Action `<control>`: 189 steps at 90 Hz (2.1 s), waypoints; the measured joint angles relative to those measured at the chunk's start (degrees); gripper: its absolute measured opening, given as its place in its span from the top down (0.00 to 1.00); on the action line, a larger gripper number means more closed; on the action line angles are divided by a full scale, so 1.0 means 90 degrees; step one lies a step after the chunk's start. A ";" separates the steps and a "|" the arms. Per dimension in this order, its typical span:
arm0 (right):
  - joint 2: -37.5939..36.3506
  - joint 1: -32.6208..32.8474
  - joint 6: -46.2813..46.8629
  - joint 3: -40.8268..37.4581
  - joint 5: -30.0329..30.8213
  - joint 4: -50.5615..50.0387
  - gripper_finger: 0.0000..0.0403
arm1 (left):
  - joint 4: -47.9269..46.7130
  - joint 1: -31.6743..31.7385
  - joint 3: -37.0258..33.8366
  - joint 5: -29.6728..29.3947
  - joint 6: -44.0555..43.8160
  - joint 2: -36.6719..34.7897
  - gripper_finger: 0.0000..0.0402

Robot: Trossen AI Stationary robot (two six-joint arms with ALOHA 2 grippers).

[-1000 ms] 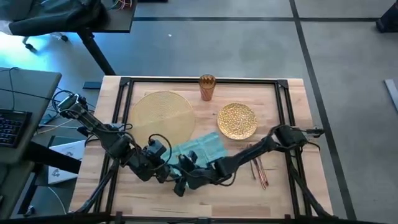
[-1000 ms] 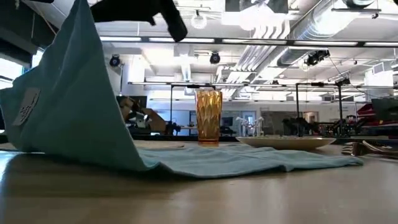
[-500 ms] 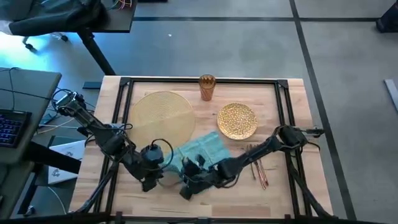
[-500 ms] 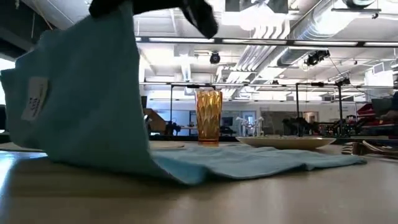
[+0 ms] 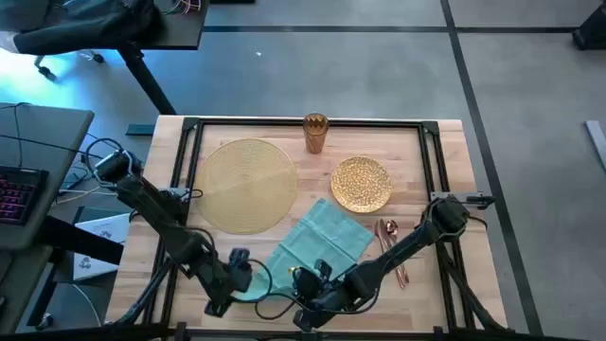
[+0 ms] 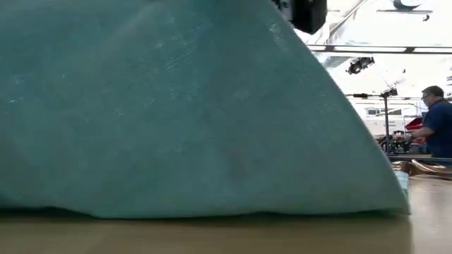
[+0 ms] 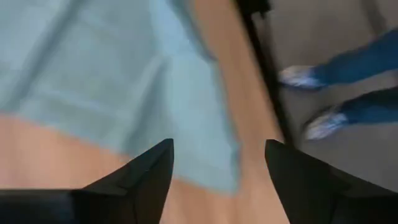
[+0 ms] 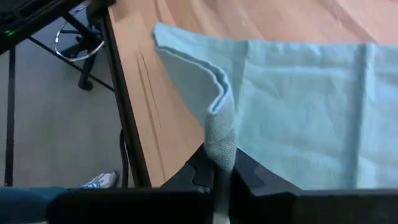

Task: Set table place
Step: Fold the blue table napkin

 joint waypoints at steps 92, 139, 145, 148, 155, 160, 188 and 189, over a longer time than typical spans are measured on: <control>-0.0565 0.0176 0.0705 -0.0002 0.0124 0.0496 1.00 | -0.1745 -0.0671 0.0732 -0.1945 -0.1230 0.0319 1.00; -0.2333 -0.1370 -0.2048 -0.0002 0.0167 0.0234 1.00 | -0.4265 -0.0398 0.2775 -0.5176 -0.1839 -0.1589 1.00; -0.2667 -0.1564 -0.2375 -0.0002 0.0222 0.0206 1.00 | -0.4313 -0.0270 0.3048 -0.5562 -0.1725 -0.1702 1.00; -0.2802 -0.1687 -0.2539 -0.0002 0.0233 0.0196 1.00 | -0.4359 -0.0179 0.3174 -0.5760 -0.1628 -0.1741 1.00; -0.3071 -0.2020 -0.2981 0.0000 0.0233 0.0167 1.00 | -0.4446 0.0154 0.3417 -0.6253 -0.1275 -0.1789 1.00; -0.3187 -0.2253 -0.3410 0.0000 0.0234 0.0129 1.00 | -0.4506 0.0448 0.3565 -0.6547 -0.0992 -0.1834 1.00; -0.3279 -0.3628 -0.5610 0.0000 0.0243 0.0320 1.00 | -0.4473 0.2777 0.3730 -0.7039 0.1379 -0.2119 1.00; -0.3279 -0.3672 -0.5690 0.0000 0.0245 0.0358 1.00 | -0.4473 0.2847 0.3730 -0.7039 0.1473 -0.2132 1.00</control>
